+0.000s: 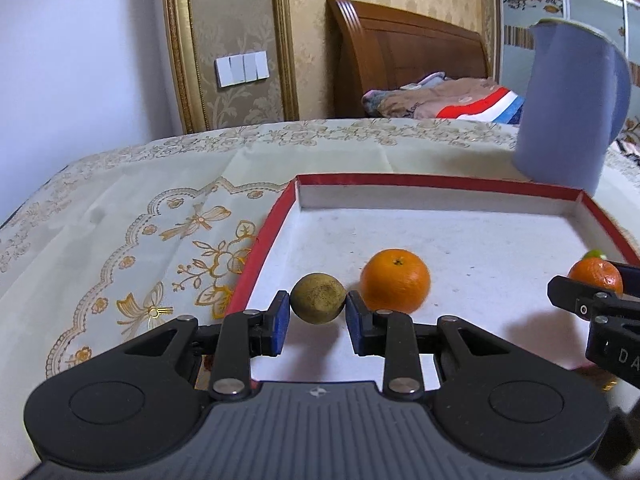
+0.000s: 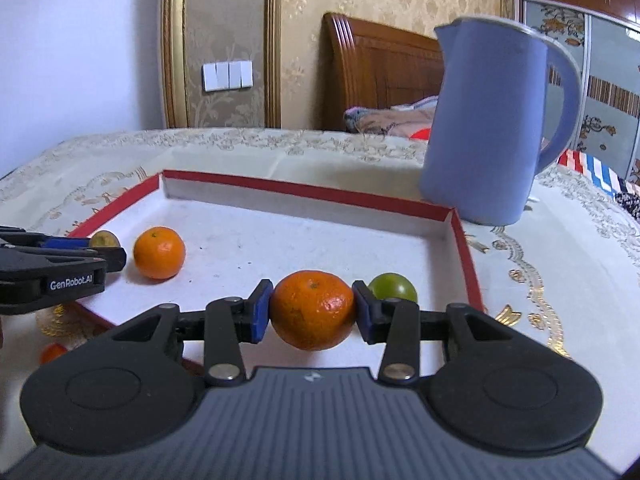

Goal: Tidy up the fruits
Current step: 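Carry the kiwi in the left gripper and orange in the right over the tray, then lower the kiwi and mandarin into the tray and open both grippers, then lift both open grippers up and away from the tray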

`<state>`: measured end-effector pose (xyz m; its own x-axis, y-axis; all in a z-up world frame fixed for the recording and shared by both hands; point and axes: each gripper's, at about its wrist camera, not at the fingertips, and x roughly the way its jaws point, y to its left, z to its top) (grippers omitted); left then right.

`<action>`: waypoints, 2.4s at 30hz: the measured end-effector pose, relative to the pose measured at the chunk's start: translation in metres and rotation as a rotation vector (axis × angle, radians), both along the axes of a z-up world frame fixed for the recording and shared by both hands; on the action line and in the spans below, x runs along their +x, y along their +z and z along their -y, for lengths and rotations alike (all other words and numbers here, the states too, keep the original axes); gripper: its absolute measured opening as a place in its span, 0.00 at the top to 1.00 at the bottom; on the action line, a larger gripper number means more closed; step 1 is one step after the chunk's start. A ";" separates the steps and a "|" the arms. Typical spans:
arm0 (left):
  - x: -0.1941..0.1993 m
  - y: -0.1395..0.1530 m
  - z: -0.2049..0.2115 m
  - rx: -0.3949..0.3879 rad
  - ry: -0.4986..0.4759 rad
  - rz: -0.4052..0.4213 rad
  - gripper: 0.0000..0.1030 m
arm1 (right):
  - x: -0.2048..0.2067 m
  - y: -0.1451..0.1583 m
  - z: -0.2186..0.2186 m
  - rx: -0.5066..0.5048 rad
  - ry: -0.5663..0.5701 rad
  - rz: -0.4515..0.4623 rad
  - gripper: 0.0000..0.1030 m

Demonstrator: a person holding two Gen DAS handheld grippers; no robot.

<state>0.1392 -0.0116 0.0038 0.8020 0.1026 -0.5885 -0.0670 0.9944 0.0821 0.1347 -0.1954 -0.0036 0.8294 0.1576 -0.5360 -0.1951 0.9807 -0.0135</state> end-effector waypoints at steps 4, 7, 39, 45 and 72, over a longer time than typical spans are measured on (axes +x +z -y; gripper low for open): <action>0.011 -0.004 -0.001 -0.001 0.007 -0.022 0.71 | 0.013 -0.004 -0.001 -0.007 -0.011 -0.024 0.61; 0.018 -0.006 0.001 0.013 0.008 -0.023 0.71 | 0.018 -0.003 0.000 0.007 -0.013 -0.028 0.61; 0.015 -0.008 0.001 0.021 -0.002 0.001 0.62 | 0.018 -0.005 0.006 0.041 -0.025 -0.073 0.58; 0.003 -0.004 -0.002 0.021 0.004 0.043 0.50 | 0.003 0.000 0.006 0.030 -0.040 0.020 0.37; -0.081 0.009 -0.028 -0.087 0.047 0.156 0.27 | -0.052 0.001 0.039 0.178 -0.086 0.084 0.20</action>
<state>0.0580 0.0165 0.0132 0.8796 0.0963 -0.4659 -0.1188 0.9927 -0.0192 0.0824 -0.2342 -0.0026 0.8842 0.1704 -0.4348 -0.1162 0.9821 0.1485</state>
